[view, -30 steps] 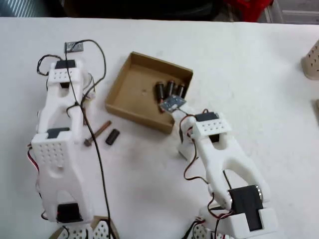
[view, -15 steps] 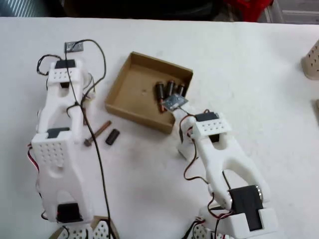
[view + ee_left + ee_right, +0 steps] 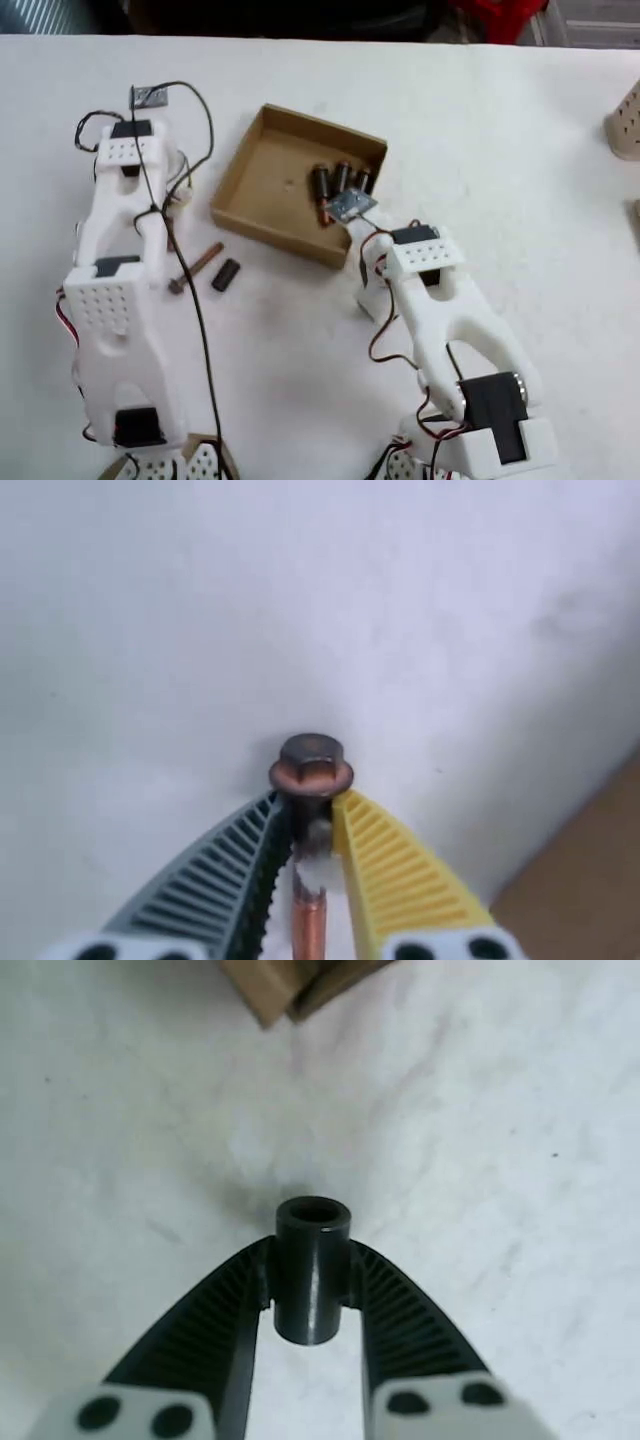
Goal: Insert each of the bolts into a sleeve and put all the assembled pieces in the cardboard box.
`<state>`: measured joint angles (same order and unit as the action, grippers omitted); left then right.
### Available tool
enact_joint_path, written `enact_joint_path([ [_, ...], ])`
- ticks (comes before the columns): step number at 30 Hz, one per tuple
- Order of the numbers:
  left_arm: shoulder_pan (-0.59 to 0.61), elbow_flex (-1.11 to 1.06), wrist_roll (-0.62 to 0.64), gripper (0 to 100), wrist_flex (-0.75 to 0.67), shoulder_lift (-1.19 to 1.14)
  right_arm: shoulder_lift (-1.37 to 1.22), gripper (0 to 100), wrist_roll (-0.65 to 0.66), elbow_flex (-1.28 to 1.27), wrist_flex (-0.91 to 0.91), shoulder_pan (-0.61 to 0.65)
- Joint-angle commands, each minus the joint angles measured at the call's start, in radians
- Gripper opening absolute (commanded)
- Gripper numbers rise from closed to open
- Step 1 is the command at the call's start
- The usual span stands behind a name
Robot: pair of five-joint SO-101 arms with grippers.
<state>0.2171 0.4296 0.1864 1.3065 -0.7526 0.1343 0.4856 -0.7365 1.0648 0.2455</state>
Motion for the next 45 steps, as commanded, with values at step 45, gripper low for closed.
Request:
enact_joint_path([
  [45, -0.005, 0.031, 0.009, 2, -0.046, 0.002, 0.288, 1.7, -0.474, -0.325, -0.642, 0.268],
])
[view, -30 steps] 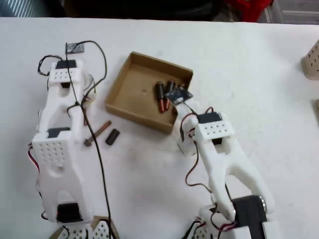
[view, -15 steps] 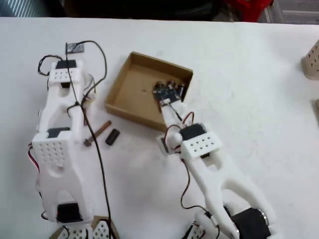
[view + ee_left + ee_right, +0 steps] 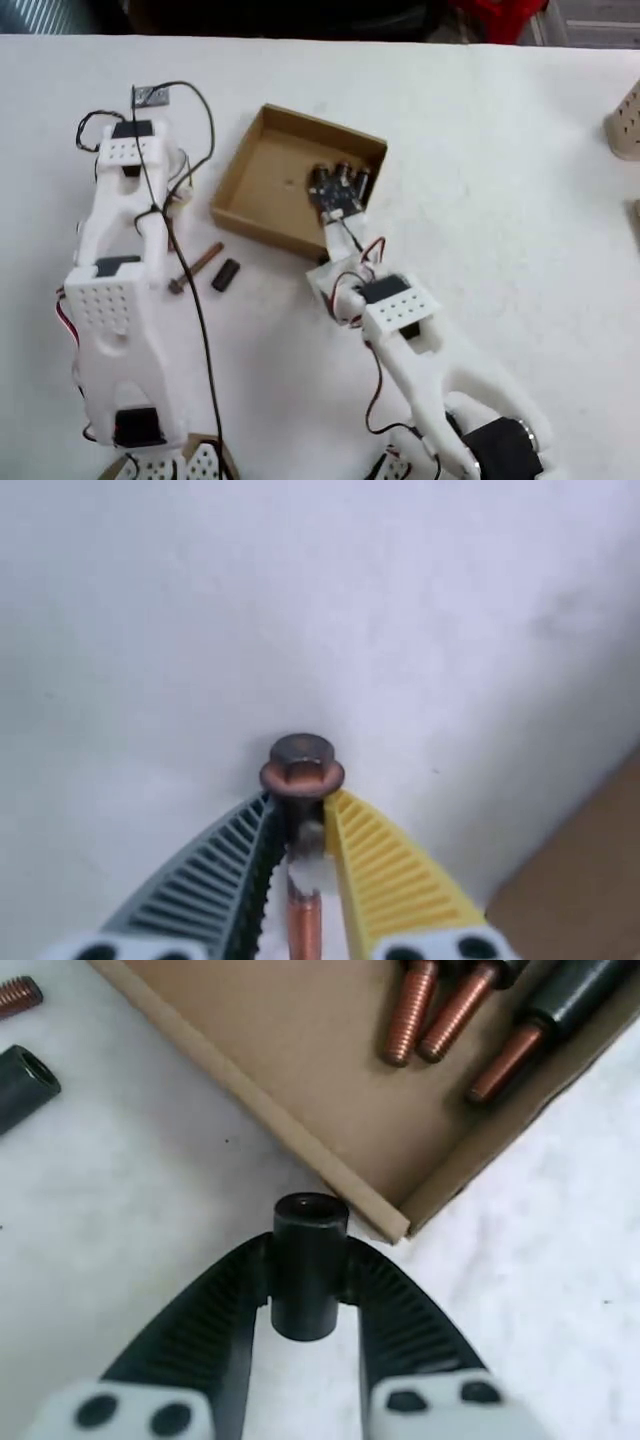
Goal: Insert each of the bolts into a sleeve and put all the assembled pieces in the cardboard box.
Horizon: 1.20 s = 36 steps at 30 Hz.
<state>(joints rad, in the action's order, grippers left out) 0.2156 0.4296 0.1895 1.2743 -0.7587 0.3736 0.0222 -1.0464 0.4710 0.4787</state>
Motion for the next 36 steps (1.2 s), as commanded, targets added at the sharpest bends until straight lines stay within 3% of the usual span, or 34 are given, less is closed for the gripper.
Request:
enact_joint_path([
  [1, -0.004, 0.031, 0.006, 2, -0.014, 0.008, 0.048, 1.7, -0.011, -0.035, -0.056, 0.058],
  [6, -0.004, 0.031, 0.006, 2, -0.014, 0.008, 0.048, 1.7, -0.009, -0.080, -0.053, 0.150],
  [12, -0.005, 0.031, 0.006, 2, -0.014, 0.008, 0.048, 1.7, -0.011, -0.078, -0.116, 0.148],
  [18, -0.005, 0.031, 0.006, 2, -0.014, 0.008, 0.048, 1.7, -0.011, -0.146, -0.378, 0.147],
  [27, -0.005, 0.031, 0.006, 2, -0.014, 0.008, 0.048, 1.7, -0.009, -0.396, -1.040, 0.166],
  [36, -0.005, 0.031, 0.006, 2, -0.014, 0.008, 0.048, 1.7, -0.005, -0.499, -1.290, 0.219],
])
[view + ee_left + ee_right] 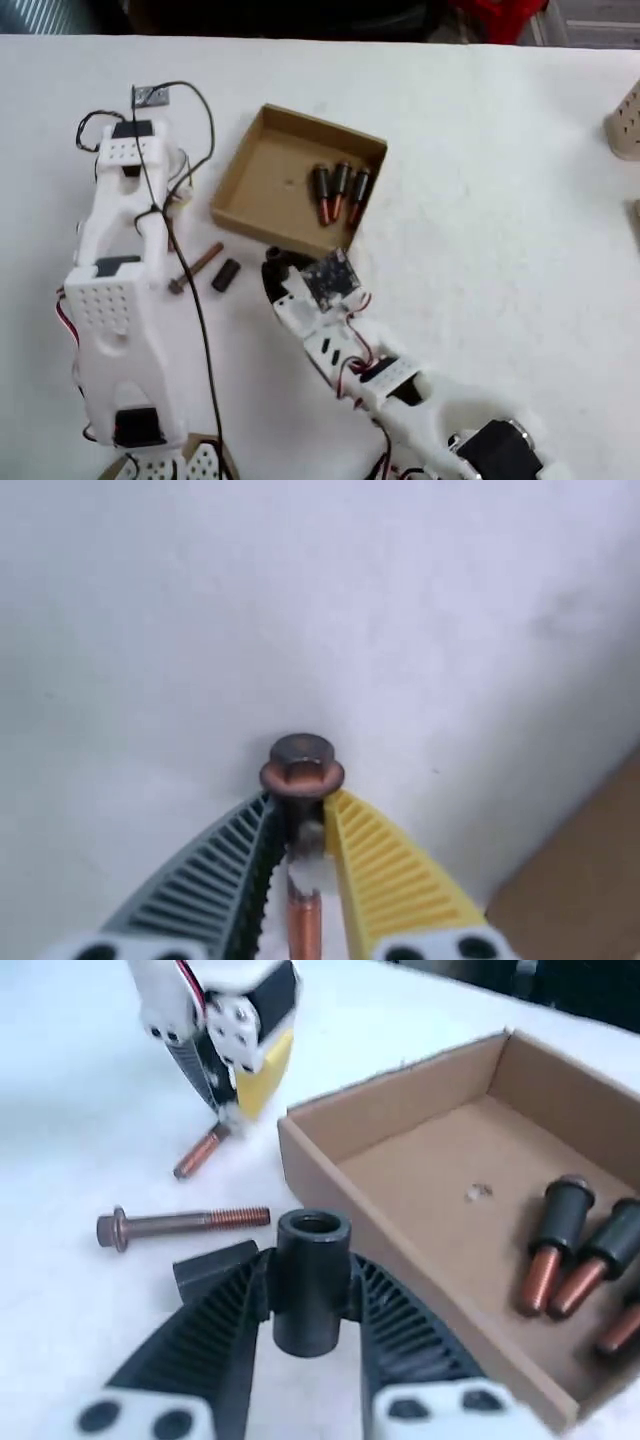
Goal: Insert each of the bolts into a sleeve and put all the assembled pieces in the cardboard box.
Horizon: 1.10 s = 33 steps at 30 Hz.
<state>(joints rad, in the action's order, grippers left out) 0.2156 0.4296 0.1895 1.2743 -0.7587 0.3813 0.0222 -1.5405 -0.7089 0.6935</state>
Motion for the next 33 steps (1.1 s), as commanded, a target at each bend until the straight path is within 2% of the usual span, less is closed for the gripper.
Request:
enact_joint_path([
  [1, -0.005, 0.031, 0.006, 2, -0.014, 0.008, 0.041, 1.7, -0.005, -0.014, -0.151, 0.004],
  [8, -0.005, 0.031, 0.006, 2, -0.014, 0.008, 0.031, 1.7, -0.006, -0.063, -0.346, 0.004],
  [17, -0.005, 0.031, 0.006, 2, -0.014, 0.008, 0.030, 1.7, -0.006, -0.061, -0.443, -0.002],
  [27, -0.005, 0.029, 0.006, 2, -0.012, 0.008, 0.021, 1.7, -0.008, -0.031, -0.458, -0.016],
  [30, -0.005, 0.029, 0.006, 2, -0.011, 0.008, -0.039, 1.7, -0.009, 0.018, -0.464, -0.038],
  [33, -0.005, 0.029, 0.005, 2, -0.011, 0.008, -0.162, 1.7, -0.009, 0.061, -0.549, -0.047],
])
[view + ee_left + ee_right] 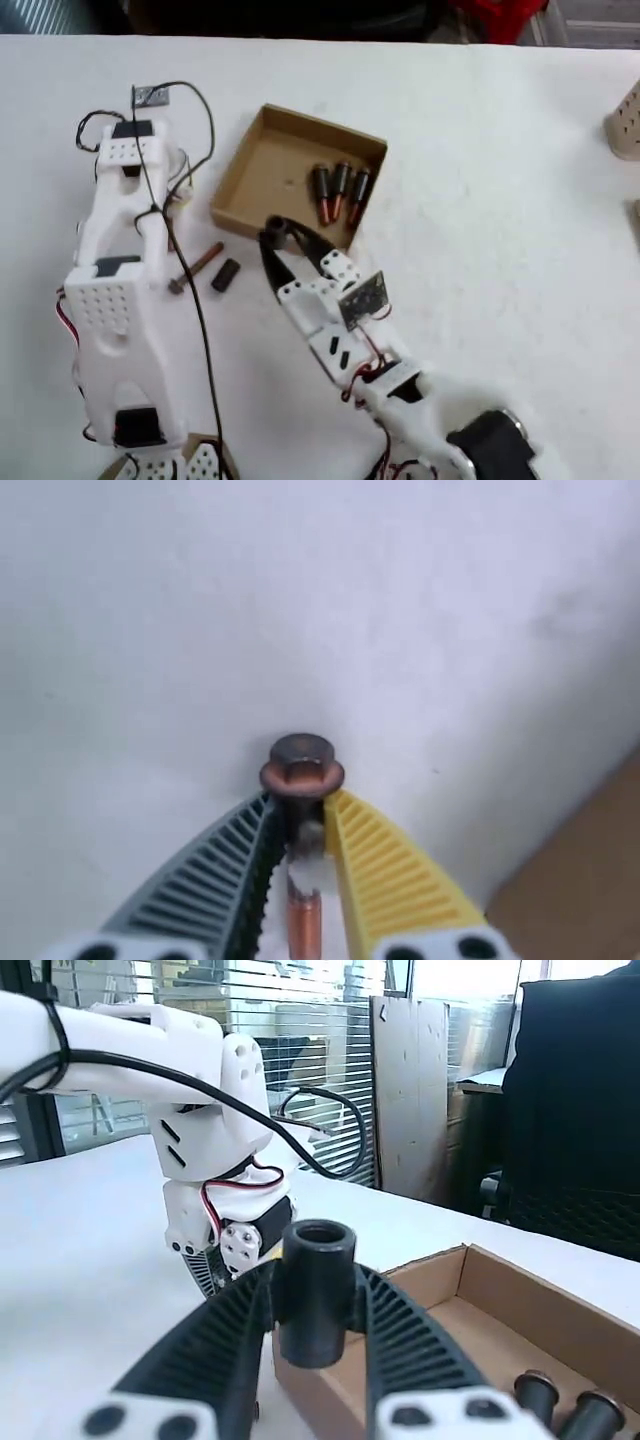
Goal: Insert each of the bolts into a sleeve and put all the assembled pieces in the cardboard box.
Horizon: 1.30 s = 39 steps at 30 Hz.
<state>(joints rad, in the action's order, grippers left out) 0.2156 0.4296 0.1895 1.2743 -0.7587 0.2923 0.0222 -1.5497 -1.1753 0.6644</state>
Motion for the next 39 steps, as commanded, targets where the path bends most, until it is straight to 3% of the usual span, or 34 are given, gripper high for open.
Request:
enact_joint_path([
  [1, -0.005, 0.029, 0.005, 2, -0.011, 0.008, -0.120, 1.7, -0.009, 0.080, -0.134, -0.018],
  [11, -0.005, 0.029, 0.005, 2, -0.014, 0.008, -0.605, 1.7, -0.009, 0.155, -0.562, -0.010],
  [19, -0.010, 0.029, 0.005, 2, -0.015, 0.008, -0.619, 1.7, -0.009, 0.161, -0.568, -0.010],
  [24, -0.025, 0.028, -0.087, 2, -0.029, 0.013, -0.621, 1.7, -0.009, 0.146, -0.567, -0.010],
  [31, -0.019, -0.023, -0.094, 2, -0.066, 0.059, -0.621, 1.7, -0.009, 0.138, -0.567, -0.010],
  [39, -0.008, -0.305, -0.094, 2, -0.275, 0.259, -0.622, 1.7, -0.009, 0.138, -0.564, -0.010],
])
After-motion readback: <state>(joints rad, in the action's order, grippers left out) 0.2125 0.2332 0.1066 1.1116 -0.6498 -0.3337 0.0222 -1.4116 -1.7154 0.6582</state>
